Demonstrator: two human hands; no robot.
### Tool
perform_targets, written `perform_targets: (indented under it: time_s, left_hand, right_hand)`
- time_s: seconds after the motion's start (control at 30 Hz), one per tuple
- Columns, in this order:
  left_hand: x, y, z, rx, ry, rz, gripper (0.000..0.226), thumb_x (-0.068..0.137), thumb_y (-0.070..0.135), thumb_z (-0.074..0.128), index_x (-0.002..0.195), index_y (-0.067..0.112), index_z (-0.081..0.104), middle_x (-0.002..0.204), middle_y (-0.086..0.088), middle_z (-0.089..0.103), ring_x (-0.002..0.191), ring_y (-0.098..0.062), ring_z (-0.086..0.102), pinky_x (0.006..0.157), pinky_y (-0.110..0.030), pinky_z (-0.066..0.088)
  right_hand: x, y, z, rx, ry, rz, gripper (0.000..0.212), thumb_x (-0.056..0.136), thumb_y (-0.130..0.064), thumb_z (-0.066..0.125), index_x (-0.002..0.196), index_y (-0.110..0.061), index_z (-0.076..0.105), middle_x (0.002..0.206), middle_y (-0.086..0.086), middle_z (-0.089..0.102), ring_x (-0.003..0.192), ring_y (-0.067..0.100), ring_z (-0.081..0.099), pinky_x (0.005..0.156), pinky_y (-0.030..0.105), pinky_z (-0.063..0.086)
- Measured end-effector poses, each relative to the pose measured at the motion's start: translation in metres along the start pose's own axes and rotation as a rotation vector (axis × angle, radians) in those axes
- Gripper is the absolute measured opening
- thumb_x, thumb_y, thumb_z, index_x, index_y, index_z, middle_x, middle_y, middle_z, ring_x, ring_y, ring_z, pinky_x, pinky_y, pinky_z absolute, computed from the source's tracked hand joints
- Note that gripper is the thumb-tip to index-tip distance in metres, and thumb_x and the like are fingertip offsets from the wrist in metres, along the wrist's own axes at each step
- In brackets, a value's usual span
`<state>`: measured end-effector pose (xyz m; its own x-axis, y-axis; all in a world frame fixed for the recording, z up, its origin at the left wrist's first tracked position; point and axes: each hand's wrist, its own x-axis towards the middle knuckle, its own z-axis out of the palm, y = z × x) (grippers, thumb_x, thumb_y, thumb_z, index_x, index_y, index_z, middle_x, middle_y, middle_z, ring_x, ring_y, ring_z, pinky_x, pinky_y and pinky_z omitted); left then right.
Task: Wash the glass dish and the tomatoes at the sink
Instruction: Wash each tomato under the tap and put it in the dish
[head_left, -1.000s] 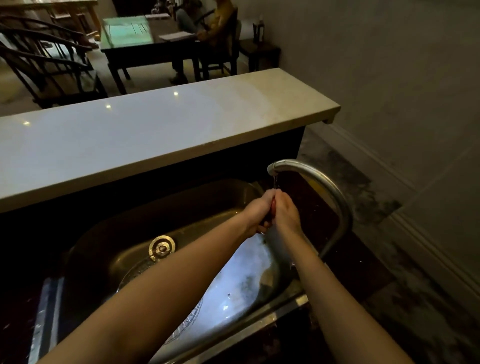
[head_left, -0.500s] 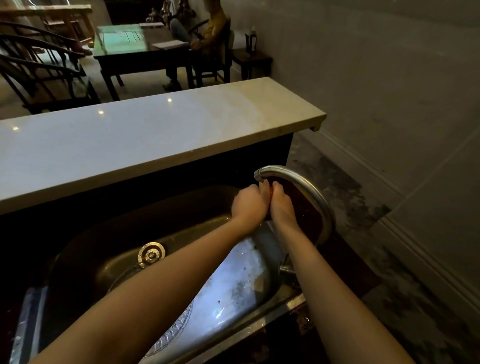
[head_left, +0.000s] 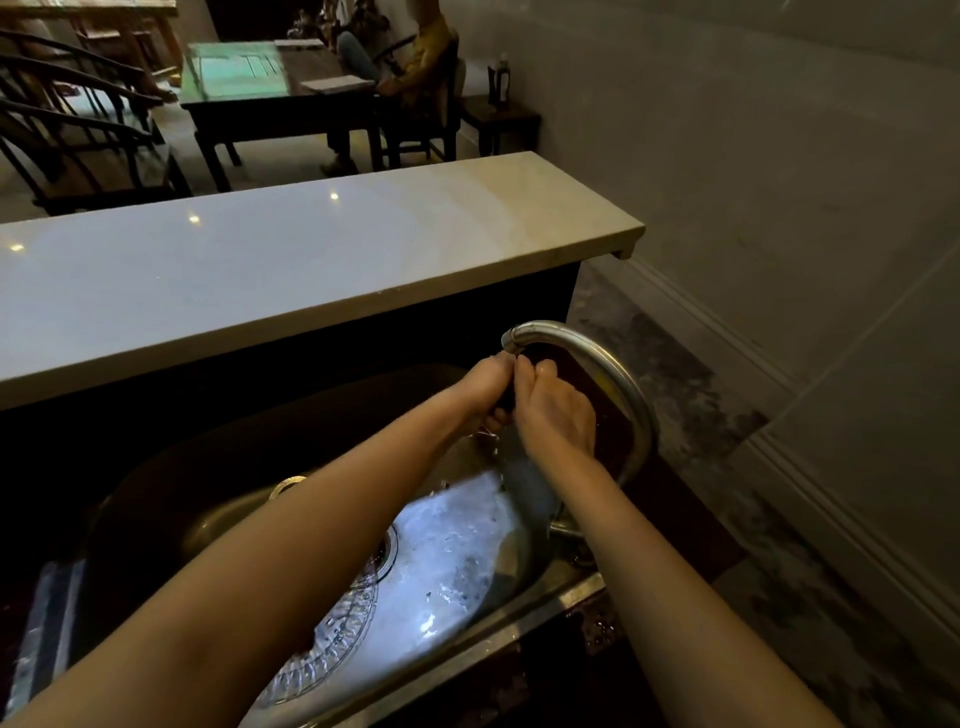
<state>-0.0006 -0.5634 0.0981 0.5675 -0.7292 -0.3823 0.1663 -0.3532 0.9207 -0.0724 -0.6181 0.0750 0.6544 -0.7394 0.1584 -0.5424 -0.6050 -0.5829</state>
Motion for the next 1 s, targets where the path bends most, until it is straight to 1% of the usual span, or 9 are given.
perform_targets:
  time_s: [0.13, 0.23, 0.37, 0.47, 0.53, 0.6, 0.7, 0.77, 1.0]
  left_hand:
    - [-0.002, -0.004, 0.006, 0.732, 0.348, 0.368, 0.037, 0.100, 0.030, 0.028, 0.076, 0.013, 0.050, 0.058, 0.002, 0.048, 0.056, -0.017, 0.051, 0.057, -0.031, 0.039]
    - [-0.003, -0.016, -0.001, 0.815, 0.430, 0.580, 0.032, 0.100, 0.035, 0.026, 0.095, 0.013, 0.049, 0.056, 0.006, 0.048, 0.051, -0.014, 0.051, 0.051, -0.029, 0.040]
    - [0.002, -0.014, -0.005, 0.463, 0.281, 0.310, 0.038, 0.101, 0.029, 0.025, 0.083, 0.008, 0.051, 0.067, -0.005, 0.054, 0.059, -0.018, 0.050, 0.058, -0.032, 0.040]
    - [0.006, -0.010, -0.010, -0.043, -0.055, -0.021, 0.041, 0.099, 0.032, 0.023, 0.068, 0.014, 0.044, 0.040, 0.004, 0.041, 0.031, -0.007, 0.033, 0.034, -0.013, 0.024]
    - [0.008, -0.012, -0.017, -0.155, -0.145, -0.088, 0.041, 0.098, 0.034, 0.024, 0.067, 0.015, 0.043, 0.040, 0.004, 0.039, 0.029, -0.006, 0.029, 0.032, -0.010, 0.019]
    - [0.010, -0.016, -0.013, -0.126, -0.077, -0.030, 0.042, 0.099, 0.038, 0.026, 0.071, 0.016, 0.048, 0.050, 0.001, 0.043, 0.038, -0.009, 0.035, 0.035, -0.015, 0.026]
    - [0.012, -0.024, -0.001, -0.005, 0.106, 0.087, 0.046, 0.099, 0.043, 0.030, 0.082, 0.010, 0.057, 0.060, -0.003, 0.050, 0.053, -0.015, 0.046, 0.051, -0.025, 0.038]
    - [0.012, -0.031, 0.004, -0.009, 0.055, 0.120, 0.045, 0.099, 0.042, 0.032, 0.090, 0.006, 0.058, 0.059, -0.003, 0.048, 0.052, -0.015, 0.046, 0.050, -0.025, 0.040]
    - [0.015, -0.036, 0.007, -0.714, -0.091, -0.165, 0.013, 0.094, 0.028, 0.048, 0.095, 0.015, 0.049, 0.084, -0.008, 0.051, 0.064, -0.015, 0.052, 0.039, -0.018, 0.046]
  right_hand:
    - [0.012, -0.005, -0.002, 0.523, -0.192, 0.380, 0.054, 0.096, -0.047, 0.022, 0.116, -0.012, 0.058, 0.114, 0.018, 0.062, 0.107, 0.034, 0.057, 0.092, 0.043, 0.044]
    - [0.017, -0.009, -0.006, 0.728, -0.354, 0.530, 0.045, 0.096, -0.043, 0.027, 0.094, -0.014, 0.062, 0.078, 0.009, 0.063, 0.069, 0.021, 0.059, 0.056, 0.030, 0.044]
    - [0.014, -0.018, 0.002, 0.221, -0.219, 0.386, 0.060, 0.098, -0.045, 0.018, 0.113, -0.004, 0.060, 0.107, 0.017, 0.065, 0.100, 0.033, 0.060, 0.081, 0.037, 0.043]
    - [0.003, -0.013, 0.006, -0.063, -0.038, 0.022, 0.051, 0.098, -0.043, 0.017, 0.107, -0.008, 0.054, 0.101, 0.016, 0.066, 0.094, 0.034, 0.061, 0.072, 0.037, 0.038]
    - [-0.004, -0.008, 0.005, -0.057, -0.022, -0.117, 0.044, 0.098, -0.043, 0.020, 0.103, -0.011, 0.050, 0.096, 0.011, 0.065, 0.087, 0.029, 0.062, 0.070, 0.038, 0.044]
    - [-0.003, -0.006, 0.007, 0.043, -0.060, -0.083, 0.041, 0.097, -0.044, 0.020, 0.102, -0.015, 0.049, 0.094, 0.008, 0.063, 0.086, 0.027, 0.061, 0.072, 0.041, 0.047]
    - [0.007, -0.007, 0.009, 0.229, -0.101, 0.251, 0.046, 0.095, -0.047, 0.020, 0.106, -0.018, 0.055, 0.101, 0.011, 0.063, 0.095, 0.032, 0.060, 0.078, 0.039, 0.044]
    - [0.012, -0.002, 0.007, 0.249, -0.102, 0.367, 0.048, 0.095, -0.044, 0.022, 0.106, -0.018, 0.059, 0.105, 0.014, 0.064, 0.096, 0.033, 0.059, 0.083, 0.040, 0.044]
    - [-0.033, 0.013, -0.006, 0.051, -0.198, 0.129, 0.032, 0.097, -0.030, 0.035, 0.126, -0.020, 0.044, 0.116, 0.006, 0.058, 0.100, 0.022, 0.056, 0.079, 0.036, 0.047]
